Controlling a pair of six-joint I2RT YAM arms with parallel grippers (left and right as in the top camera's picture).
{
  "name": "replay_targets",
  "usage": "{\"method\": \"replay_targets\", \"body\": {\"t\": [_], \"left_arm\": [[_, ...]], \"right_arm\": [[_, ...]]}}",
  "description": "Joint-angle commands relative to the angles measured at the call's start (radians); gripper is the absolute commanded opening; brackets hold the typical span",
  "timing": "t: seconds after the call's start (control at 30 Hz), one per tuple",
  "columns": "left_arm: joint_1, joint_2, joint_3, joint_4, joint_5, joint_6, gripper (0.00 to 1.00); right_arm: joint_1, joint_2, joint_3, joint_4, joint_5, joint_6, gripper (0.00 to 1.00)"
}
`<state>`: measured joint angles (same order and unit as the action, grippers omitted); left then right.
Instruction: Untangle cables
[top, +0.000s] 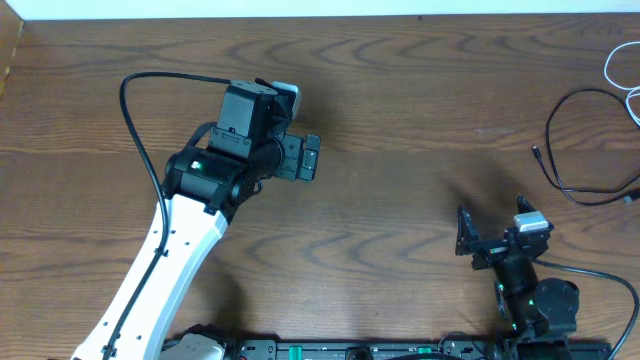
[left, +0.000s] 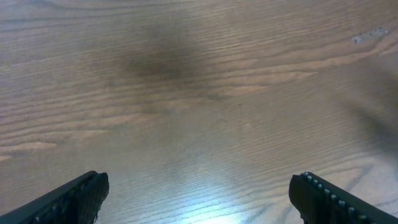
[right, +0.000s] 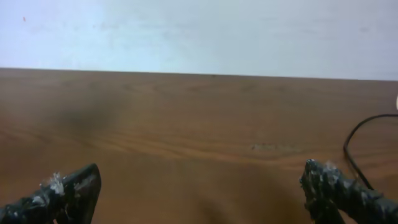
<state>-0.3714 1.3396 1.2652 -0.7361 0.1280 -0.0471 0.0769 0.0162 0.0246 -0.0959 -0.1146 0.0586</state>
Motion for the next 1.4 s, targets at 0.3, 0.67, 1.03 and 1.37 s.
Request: {"method": "replay_targets", "body": {"t": [0.3, 0.67, 1.03, 1.37], "left_arm": [[0.0, 0.005, 0.006, -0.001, -0.009, 0.017, 0.98], [0.0, 0.005, 0.006, -0.001, -0.009, 0.017, 0.98], [0.0, 0.005, 0.006, -0.001, -0.009, 0.017, 0.98], [0.0, 0.005, 0.006, -0.019, -0.053, 0.039, 0.98]], "right_arm": [[-0.004, -0.011, -0.02, 0.032, 0.011, -0.008, 0.99], [-0.003, -0.011, -0.02, 0.031, 0.011, -0.008, 0.99], [-0.003, -0.011, -0.019, 0.029, 0.011, -0.008, 0.99], [-0.003, -0.011, -0.019, 0.029, 0.011, -0.008, 0.99]]}}
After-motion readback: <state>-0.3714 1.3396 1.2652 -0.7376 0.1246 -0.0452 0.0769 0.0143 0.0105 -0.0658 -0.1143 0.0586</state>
